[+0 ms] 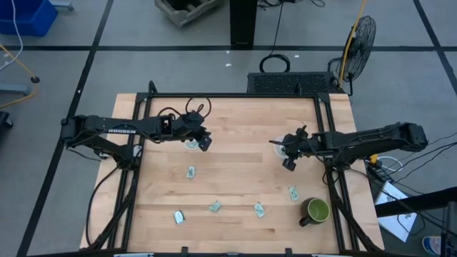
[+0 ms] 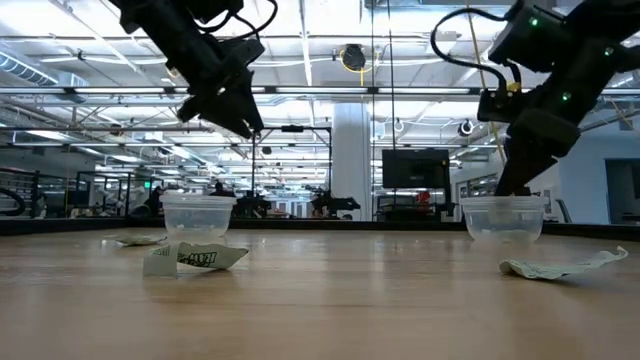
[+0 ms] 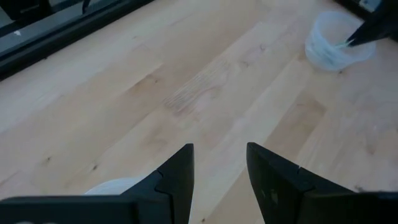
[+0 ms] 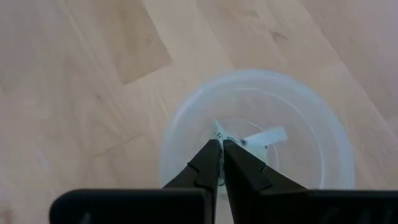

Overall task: Pick and place Stevia / Truvia into bins
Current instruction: Put the stevia packet into the right transparent container, then put the stevia packet into the left transparent container

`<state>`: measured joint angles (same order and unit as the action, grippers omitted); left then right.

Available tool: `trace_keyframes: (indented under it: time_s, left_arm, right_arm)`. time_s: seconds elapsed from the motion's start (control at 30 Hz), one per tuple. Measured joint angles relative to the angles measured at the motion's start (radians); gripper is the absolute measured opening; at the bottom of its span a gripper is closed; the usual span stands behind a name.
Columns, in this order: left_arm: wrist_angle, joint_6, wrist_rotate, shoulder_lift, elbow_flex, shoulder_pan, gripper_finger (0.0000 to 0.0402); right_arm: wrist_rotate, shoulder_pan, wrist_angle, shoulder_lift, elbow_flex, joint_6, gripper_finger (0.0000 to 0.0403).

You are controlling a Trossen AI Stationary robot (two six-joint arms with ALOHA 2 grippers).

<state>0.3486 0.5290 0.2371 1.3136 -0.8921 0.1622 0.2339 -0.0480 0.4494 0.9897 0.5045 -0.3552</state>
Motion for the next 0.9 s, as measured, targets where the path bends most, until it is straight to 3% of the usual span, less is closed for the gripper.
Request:
trace_keyframes:
  time_s: [0.57,0.9]
  left_arm:
    - [-0.062,-0.037,-0.008,0.0,0.0,0.0,0.0152]
    - [-0.038,-0.221,-0.343,0.0,0.0,-0.097,0.0152]
  right_arm:
    - [0.003,-0.014,-0.064,-0.003,-0.027,0.058,0.0098]
    - [0.002,-0.014,-0.26,-0.142,-0.027,0.162,0.0094]
